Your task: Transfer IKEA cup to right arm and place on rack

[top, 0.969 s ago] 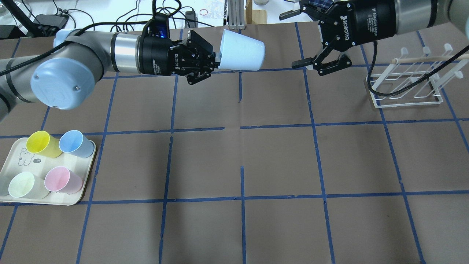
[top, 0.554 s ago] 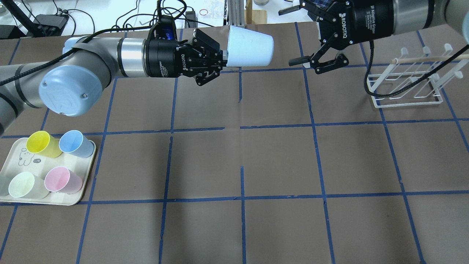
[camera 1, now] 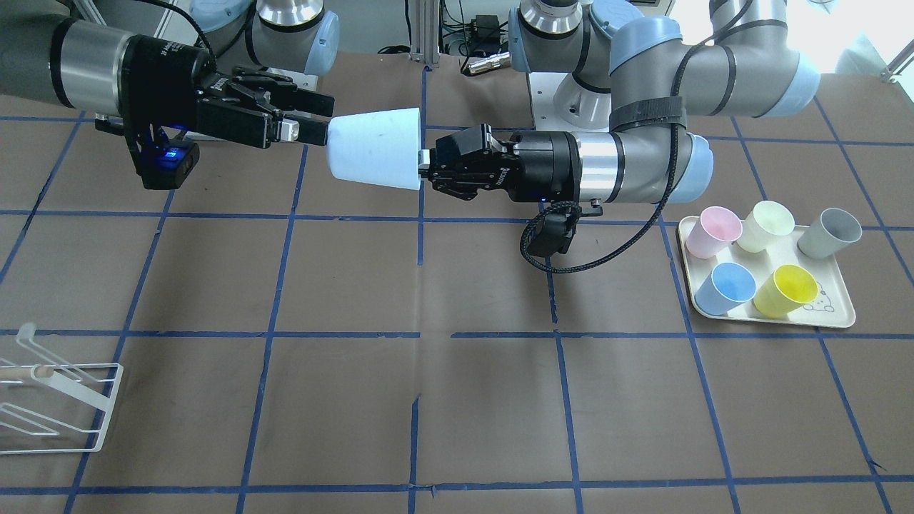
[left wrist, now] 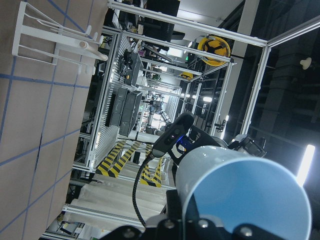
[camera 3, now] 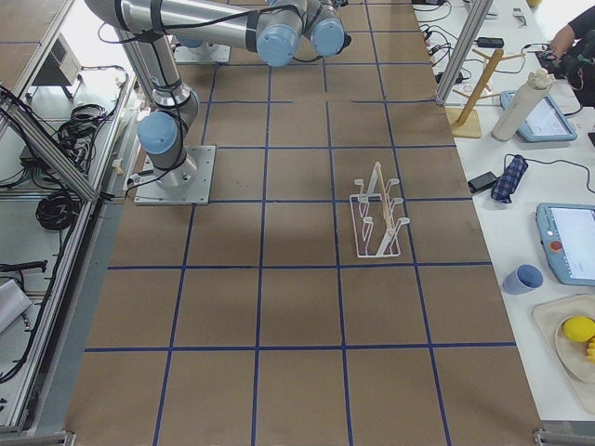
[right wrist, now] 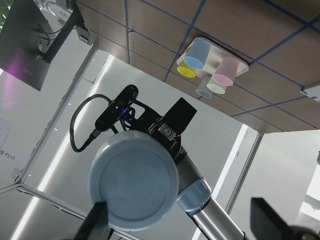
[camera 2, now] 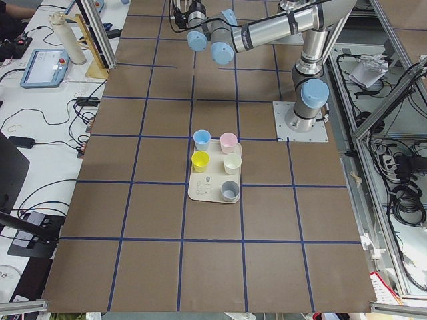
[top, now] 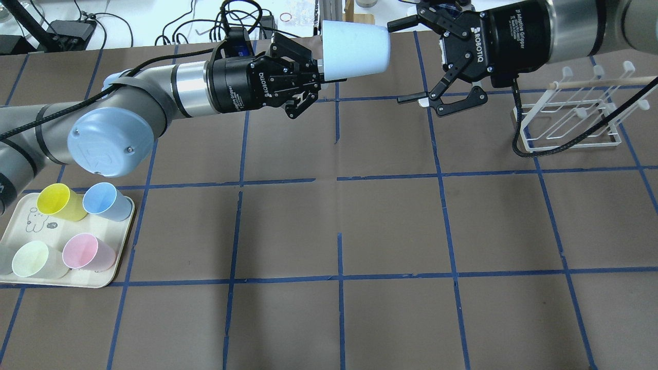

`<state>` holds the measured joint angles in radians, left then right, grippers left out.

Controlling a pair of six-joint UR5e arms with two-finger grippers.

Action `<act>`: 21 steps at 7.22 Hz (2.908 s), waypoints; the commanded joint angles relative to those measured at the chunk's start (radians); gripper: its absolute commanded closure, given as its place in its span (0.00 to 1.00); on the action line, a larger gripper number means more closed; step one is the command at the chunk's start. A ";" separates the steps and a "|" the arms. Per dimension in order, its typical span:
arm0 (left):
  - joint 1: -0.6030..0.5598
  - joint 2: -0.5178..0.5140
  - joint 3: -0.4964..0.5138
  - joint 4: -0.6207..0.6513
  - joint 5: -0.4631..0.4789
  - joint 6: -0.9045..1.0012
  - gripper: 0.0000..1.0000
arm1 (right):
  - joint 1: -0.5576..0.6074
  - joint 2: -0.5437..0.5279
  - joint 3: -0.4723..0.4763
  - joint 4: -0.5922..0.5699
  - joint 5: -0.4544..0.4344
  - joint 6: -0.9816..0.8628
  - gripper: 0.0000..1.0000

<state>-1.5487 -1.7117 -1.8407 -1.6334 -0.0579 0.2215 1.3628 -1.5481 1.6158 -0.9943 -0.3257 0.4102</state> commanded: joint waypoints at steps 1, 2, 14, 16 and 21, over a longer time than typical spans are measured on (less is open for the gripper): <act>-0.001 0.000 0.000 0.000 -0.007 -0.002 1.00 | -0.008 0.019 -0.011 -0.004 0.013 0.022 0.00; -0.001 0.001 -0.002 -0.002 -0.007 -0.002 1.00 | -0.008 0.040 -0.034 -0.006 0.051 0.032 0.00; -0.002 0.014 -0.002 -0.002 -0.007 -0.030 1.00 | 0.072 0.091 -0.083 -0.004 0.044 0.030 0.35; -0.002 0.014 0.000 -0.002 -0.005 -0.040 0.61 | 0.062 0.085 -0.088 0.000 0.040 0.032 0.35; 0.018 0.023 0.003 -0.002 0.007 -0.103 0.07 | -0.015 0.083 -0.103 -0.006 0.010 0.026 0.34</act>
<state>-1.5441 -1.6910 -1.8388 -1.6341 -0.0550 0.1276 1.3923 -1.4640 1.5220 -0.9993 -0.2932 0.4390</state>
